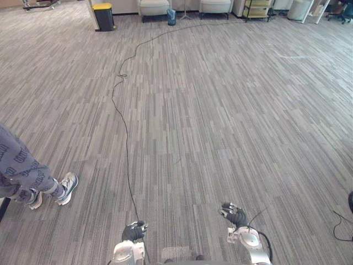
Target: Pick up cushions and gather them together orderly.
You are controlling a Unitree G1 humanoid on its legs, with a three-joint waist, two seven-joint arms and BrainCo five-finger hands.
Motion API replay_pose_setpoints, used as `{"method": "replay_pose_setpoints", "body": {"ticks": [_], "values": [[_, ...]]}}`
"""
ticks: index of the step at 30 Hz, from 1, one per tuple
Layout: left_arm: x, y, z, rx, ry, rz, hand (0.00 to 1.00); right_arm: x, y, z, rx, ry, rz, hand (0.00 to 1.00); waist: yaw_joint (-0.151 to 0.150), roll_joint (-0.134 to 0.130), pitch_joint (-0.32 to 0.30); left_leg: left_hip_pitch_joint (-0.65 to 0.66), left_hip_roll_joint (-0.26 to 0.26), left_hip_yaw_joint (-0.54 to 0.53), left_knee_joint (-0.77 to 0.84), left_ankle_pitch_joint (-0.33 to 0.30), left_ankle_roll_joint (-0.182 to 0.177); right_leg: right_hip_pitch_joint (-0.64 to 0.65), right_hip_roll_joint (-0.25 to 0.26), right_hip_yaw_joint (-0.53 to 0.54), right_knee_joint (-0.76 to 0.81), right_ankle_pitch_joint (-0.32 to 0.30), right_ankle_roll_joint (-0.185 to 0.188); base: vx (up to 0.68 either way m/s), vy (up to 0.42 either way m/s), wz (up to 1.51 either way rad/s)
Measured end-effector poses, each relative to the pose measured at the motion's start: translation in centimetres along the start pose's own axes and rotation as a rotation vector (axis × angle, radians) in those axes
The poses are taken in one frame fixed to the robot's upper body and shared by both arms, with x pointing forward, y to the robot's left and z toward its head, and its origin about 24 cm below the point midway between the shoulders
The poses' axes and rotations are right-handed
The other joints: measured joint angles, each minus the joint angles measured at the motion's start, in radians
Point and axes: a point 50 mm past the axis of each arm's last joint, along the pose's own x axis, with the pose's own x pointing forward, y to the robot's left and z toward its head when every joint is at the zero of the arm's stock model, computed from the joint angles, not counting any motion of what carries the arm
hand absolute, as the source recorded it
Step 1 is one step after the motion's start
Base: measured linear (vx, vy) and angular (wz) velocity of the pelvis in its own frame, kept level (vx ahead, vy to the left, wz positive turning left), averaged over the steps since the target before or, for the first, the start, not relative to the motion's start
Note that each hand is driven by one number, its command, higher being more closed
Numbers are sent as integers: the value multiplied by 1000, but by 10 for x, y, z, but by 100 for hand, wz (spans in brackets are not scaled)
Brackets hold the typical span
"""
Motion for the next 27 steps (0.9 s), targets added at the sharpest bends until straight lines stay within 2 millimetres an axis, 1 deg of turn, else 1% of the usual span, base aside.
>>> {"method": "replay_pose_setpoints", "body": {"ticks": [2,3,4,8,10,11,14,16,18,21,27], "values": [[-1,5,-13,-9,61,23,0,-2,-4,-16,4,75,-19,0,1,0,0,3,0,-4,-8,5,-7,1,0,-5,-1,0,0,-15,-26,4],[-1,6,-15,-9,72,26,0,-2,-5,-19,6,89,-23,0,1,-1,1,7,0,-4,-15,8,-10,2,0,-5,-1,0,0,-16,-37,7],[-3,9,-23,0,108,37,0,-5,-10,-31,14,147,-42,0,2,-1,2,19,0,-7,-32,15,-16,9,1,-10,-5,0,0,-19,-31,6],[-3,12,-29,-7,137,54,0,-9,-16,-48,31,229,-71,0,5,-2,2,19,0,-8,-34,17,-13,12,0,-13,-6,0,0,-22,-20,2],[-4,13,-31,-29,146,66,0,-11,-17,-53,48,252,-82,0,6,-3,2,21,0,-9,-45,23,-11,14,1,-15,-6,-1,0,-44,-26,2],[-4,13,-32,-49,155,71,0,-13,-20,-56,82,265,-98,0,6,-3,3,32,0,-12,-68,35,-8,14,2,-19,-7,-1,0,-35,-29,6],[-4,14,-33,-76,157,80,0,-16,-23,-63,130,296,-124,0,8,-8,5,30,-2,-20,-68,36,-7,14,0,-26,-7,-3,0,-30,-27,8],[-4,13,-33,-78,158,79,0,-17,-24,-64,157,301,-136,0,8,-9,6,30,-4,-26,-68,37,-5,14,-1,-32,-7,-5,1,-17,-21,11],[-3,11,-32,-78,160,63,0,-19,-27,-70,206,335,-159,0,8,-13,8,28,-6,-41,-73,39,-2,15,-3,-48,-8,-8,1,-11,-21,18],[-2,9,-31,-77,169,49,0,-20,-27,-72,225,345,-166,0,13,-16,10,23,-6,-50,-73,39,-2,16,-3,-57,-13,-9,1,-17,-25,11],[-1,8,-30,-73,176,38,0,-20,-29,-76,298,371,-194,0,13,-16,14,18,-6,-50,-71,39,-2,13,-2,-59,-18,-9,0,2,-14,1]]}}
